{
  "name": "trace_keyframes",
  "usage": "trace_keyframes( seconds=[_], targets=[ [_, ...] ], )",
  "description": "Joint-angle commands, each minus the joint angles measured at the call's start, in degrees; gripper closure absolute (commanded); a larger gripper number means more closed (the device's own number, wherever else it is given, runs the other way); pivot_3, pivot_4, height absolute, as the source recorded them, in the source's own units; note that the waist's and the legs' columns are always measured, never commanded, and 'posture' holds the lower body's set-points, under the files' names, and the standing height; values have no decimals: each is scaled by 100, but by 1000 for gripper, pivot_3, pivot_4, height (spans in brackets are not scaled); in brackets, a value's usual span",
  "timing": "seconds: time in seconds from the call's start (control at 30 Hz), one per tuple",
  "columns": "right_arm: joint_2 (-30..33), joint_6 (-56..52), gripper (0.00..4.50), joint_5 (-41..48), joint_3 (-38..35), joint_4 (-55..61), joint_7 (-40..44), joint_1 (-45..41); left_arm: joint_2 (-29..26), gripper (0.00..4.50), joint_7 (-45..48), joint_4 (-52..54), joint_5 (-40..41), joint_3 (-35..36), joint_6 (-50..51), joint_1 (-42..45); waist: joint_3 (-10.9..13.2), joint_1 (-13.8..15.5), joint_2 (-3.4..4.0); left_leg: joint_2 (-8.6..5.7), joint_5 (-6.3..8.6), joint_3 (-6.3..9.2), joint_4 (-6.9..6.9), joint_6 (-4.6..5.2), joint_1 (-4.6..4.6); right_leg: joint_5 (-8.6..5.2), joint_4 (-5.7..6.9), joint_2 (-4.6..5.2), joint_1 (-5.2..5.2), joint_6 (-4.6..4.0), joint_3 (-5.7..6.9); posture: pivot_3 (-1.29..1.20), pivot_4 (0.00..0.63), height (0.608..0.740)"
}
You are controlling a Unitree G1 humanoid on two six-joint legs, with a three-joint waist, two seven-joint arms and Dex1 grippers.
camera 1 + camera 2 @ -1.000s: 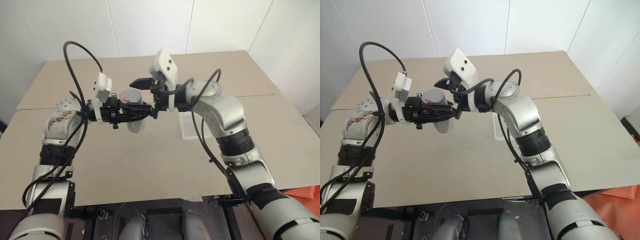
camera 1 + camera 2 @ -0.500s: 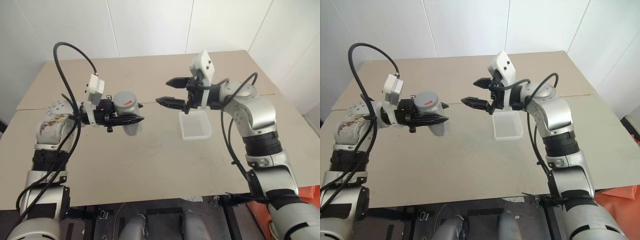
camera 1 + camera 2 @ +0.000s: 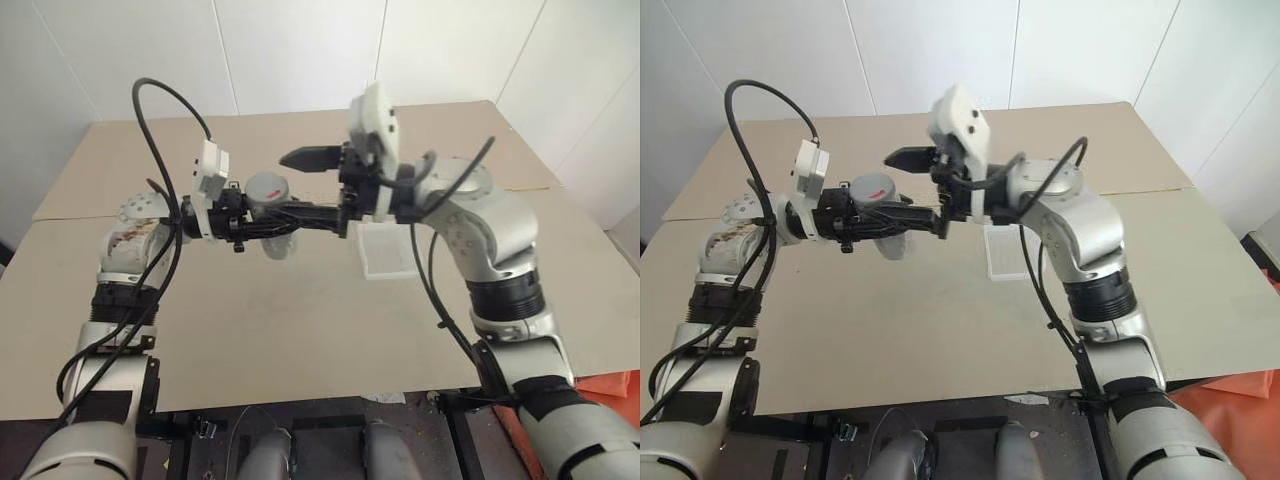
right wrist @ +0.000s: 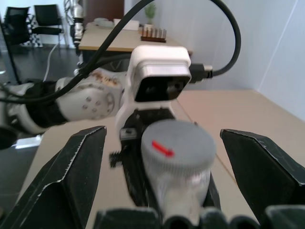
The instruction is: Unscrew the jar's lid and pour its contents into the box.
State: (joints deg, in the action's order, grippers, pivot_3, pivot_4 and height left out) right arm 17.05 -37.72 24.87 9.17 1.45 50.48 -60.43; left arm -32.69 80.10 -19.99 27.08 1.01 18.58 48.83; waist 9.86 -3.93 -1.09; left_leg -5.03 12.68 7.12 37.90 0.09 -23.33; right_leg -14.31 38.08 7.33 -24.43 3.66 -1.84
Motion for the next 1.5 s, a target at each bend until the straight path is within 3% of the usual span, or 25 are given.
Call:
trace_keyframes(
  seconds=[0.03,0.37,1.13,1.5],
  targets=[
    [-109,96,35,-120,40,-57,-143,-213,-31,2542,77,82,22,48,-98,108,0,0,0,0,0,0,0,0,0,0,0,0,0,0,0,0,150,740],
    [-458,388,35,-615,242,-855,-311,-508,-178,2542,176,210,40,70,5,43,0,-9,0,0,0,0,0,0,-1,0,4,0,-5,0,-1,0,150,740],
    [508,395,35,-444,-277,-831,-67,-114,-403,2542,201,413,131,137,98,-111,0,-6,0,0,0,0,0,0,-1,0,0,0,-2,0,-1,0,150,740],
    [814,36,35,252,-474,169,436,168,-288,2542,164,179,23,89,15,-7,0,-5,0,1,1,-5,0,1,-3,0,-1,0,-3,0,-4,0,150,740]
  ],
)
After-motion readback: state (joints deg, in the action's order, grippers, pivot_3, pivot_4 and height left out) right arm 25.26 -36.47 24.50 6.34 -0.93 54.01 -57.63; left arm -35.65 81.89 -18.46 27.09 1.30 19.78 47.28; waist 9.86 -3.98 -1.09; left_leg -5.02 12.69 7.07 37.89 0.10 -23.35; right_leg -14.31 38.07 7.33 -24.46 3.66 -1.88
